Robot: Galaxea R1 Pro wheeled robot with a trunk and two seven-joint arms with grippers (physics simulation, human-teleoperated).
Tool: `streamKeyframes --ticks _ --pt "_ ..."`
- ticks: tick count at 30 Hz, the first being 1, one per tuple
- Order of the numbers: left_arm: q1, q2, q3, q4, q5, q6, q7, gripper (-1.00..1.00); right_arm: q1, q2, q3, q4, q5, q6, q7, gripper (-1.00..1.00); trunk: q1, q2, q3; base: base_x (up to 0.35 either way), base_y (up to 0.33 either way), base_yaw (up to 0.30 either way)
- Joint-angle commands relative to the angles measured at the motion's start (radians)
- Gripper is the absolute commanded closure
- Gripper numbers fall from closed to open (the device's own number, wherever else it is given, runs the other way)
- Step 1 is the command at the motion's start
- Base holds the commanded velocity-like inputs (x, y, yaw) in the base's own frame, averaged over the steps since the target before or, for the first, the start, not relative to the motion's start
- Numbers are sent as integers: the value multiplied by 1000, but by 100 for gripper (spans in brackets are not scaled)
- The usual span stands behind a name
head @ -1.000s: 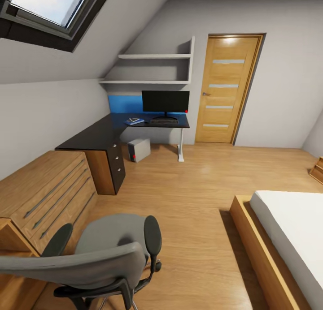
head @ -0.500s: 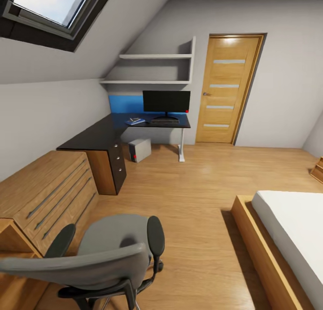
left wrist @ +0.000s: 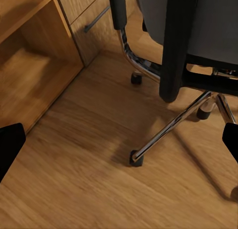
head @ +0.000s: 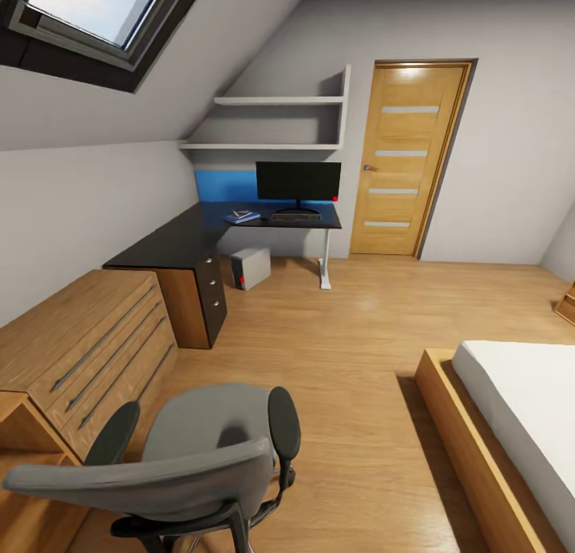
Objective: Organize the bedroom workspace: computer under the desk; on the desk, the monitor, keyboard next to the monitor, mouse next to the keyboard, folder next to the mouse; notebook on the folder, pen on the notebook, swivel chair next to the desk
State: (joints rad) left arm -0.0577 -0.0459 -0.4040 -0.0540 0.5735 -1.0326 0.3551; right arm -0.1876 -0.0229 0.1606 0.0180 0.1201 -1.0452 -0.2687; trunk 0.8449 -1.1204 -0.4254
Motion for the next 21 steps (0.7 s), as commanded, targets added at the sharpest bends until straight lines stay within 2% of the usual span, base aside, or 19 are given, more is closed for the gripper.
streamKeyframes --ticks 1,21 --pt "-1 0 -9 0 5 -2 5 -100 -1 0 1 2 10 -2 -11 -100 0 -1 -1 1 3 0" --pt "-1 0 -9 6 5 -2 6 -100 -1 0 1 2 10 -2 -12 -100 0 -1 -1 0 0 0"
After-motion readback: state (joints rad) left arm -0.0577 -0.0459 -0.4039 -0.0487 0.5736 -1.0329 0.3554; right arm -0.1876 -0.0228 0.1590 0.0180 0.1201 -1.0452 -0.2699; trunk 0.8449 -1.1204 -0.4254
